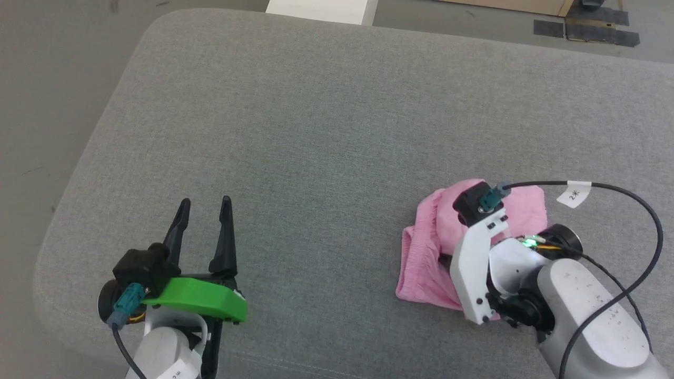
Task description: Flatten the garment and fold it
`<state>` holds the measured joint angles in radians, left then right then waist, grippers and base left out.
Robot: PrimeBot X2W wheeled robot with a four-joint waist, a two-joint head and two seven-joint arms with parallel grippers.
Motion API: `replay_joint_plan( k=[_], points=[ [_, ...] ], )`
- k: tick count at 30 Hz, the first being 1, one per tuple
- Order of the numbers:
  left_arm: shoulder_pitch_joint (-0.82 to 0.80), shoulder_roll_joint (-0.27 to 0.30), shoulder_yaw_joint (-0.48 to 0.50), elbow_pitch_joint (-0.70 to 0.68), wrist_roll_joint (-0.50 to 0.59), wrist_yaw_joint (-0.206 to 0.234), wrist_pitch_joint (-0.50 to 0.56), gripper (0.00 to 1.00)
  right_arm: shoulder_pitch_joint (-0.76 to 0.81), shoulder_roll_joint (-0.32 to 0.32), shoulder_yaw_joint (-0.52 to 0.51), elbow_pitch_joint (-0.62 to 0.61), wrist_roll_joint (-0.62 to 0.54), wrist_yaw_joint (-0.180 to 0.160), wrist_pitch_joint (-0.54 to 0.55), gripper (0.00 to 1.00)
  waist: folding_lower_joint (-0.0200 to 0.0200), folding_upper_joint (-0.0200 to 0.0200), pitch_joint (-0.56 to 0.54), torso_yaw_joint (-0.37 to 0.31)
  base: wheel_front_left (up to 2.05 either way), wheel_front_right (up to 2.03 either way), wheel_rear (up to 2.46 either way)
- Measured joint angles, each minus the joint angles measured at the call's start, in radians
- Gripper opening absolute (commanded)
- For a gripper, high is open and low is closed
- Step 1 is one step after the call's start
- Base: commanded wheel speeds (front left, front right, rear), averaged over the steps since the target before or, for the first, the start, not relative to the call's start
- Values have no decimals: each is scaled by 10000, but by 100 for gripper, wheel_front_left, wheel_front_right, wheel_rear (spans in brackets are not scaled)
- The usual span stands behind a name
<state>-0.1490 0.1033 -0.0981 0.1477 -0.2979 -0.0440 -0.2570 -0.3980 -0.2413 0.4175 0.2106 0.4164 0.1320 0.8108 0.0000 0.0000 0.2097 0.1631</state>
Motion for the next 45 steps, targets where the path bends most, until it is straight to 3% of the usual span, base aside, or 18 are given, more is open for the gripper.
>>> replay_joint_plan(
  k=[13, 21, 24, 29, 33, 38, 45],
  points=[
    [-2, -2, 73, 61, 0, -50, 0, 100, -770, 360, 1358, -926, 523, 0, -433, 100, 0, 0, -197, -229, 0, 0, 0],
    [8, 38, 94, 19, 4, -73, 0, 100, -1021, 242, 1918, -1557, 784, 2, -1436, 100, 0, 0, -395, -621, 0, 0, 0],
    [21, 75, 102, -98, 79, -67, -2, 100, -1029, 113, 1352, -1743, 510, 2, -1797, 100, 0, 0, -467, -849, 0, 0, 0],
    [26, 117, 136, -339, 196, -31, -2, 100, -674, 84, -681, -1751, -621, 2, -2082, 100, 0, 0, -531, -1213, 0, 0, 0],
    [40, 113, 115, -562, 337, -17, 0, 100, 503, 456, -2347, -1375, -1801, 0, -1893, 100, 0, 0, -421, -1332, 0, 0, 0],
    [51, 71, 127, -583, 359, -19, 0, 100, 1400, 1264, -3335, -391, -3018, 2, -1613, 100, 0, 0, -201, -1174, 0, 0, 0],
    [50, 23, 134, -562, 385, -48, 0, 100, 1451, 1618, -3609, 433, -3453, 0, -1496, 100, 0, 0, 11, -965, 0, 0, 0]
  ],
)
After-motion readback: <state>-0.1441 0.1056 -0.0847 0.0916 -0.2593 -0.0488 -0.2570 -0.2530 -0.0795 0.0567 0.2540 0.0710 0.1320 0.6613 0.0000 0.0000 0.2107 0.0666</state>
